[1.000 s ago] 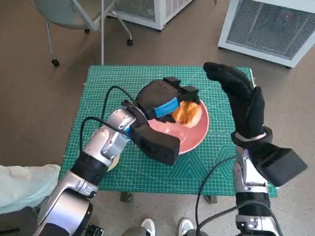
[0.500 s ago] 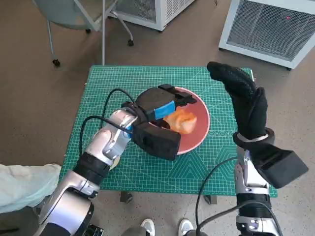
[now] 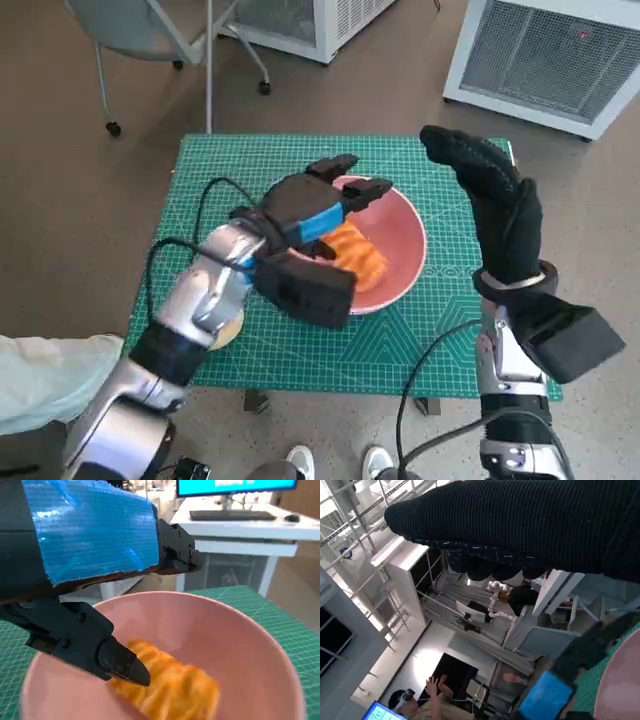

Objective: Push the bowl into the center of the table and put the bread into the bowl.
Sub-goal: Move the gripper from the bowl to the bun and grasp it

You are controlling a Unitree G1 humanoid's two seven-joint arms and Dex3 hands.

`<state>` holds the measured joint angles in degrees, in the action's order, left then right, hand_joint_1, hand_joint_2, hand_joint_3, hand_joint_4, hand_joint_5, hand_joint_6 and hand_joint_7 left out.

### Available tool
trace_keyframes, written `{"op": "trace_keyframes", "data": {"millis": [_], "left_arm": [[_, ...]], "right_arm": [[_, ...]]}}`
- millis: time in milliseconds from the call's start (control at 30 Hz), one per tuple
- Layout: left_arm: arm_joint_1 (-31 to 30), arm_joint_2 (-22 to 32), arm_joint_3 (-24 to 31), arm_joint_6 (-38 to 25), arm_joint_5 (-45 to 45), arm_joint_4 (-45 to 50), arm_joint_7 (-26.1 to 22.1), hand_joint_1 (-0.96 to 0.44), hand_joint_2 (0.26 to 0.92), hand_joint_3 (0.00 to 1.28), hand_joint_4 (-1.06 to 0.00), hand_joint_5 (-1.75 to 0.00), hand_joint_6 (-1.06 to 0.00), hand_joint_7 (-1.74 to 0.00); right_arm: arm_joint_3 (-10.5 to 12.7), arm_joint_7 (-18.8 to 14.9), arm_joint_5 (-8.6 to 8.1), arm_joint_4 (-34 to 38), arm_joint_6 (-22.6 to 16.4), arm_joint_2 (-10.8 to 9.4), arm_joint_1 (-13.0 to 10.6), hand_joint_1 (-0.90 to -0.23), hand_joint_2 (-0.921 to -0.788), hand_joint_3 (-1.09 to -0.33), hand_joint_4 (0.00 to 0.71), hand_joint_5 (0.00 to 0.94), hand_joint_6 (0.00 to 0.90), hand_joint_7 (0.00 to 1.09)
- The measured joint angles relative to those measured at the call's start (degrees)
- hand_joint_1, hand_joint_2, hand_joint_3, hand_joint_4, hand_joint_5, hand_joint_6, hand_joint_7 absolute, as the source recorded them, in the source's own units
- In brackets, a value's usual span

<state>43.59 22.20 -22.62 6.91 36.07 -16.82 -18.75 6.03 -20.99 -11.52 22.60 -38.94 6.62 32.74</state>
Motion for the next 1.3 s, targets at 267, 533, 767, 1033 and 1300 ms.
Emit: {"op": "trace_keyframes", "data": {"millis": [267,533,767,1033,1300], "left_arm": [[-10.0,9.5,9.3,3.7,-11.7,15.3,-8.4,-0.34,0.774,0.00,-0.02,0.00,-0.23,0.00],[-17.7,19.1,18.9,2.5,-20.9,23.9,-16.4,-0.35,0.756,0.00,-0.02,0.00,-0.23,0.00],[-23.6,23.7,22.0,2.1,-21.1,27.5,-18.3,-0.38,0.753,0.00,-0.03,0.00,-0.23,0.00],[-29.1,25.9,22.5,0.9,-18.2,29.7,-18.6,-0.39,0.754,0.00,-0.05,-0.01,-0.25,-0.01],[-32.2,26.4,22.6,-2.3,-16.6,31.8,-19.0,-0.37,0.756,0.00,-0.06,-0.01,-0.25,0.00]], "right_arm": [[-0.1,0.0,-0.06,-0.7,0.3,0.0,-0.3,-0.756,-0.921,-0.783,0.138,0.000,-0.001,0.53],[-0.4,-0.1,-0.18,-1.1,1.0,-0.1,-0.3,-0.753,-0.921,-0.784,0.135,0.000,-0.001,0.53],[-0.7,-0.7,-1.34,-1.1,1.3,-0.3,-0.2,-0.752,-0.921,-0.785,0.131,0.000,-0.001,0.52],[-1.1,-1.4,-2.26,-0.8,2.1,-0.4,-0.1,-0.752,-0.921,-0.785,0.129,0.000,-0.001,0.52],[-1.3,-2.3,-3.33,-0.1,2.5,-0.5,0.6,-0.752,-0.921,-0.786,0.127,0.000,-0.001,0.52]]}}
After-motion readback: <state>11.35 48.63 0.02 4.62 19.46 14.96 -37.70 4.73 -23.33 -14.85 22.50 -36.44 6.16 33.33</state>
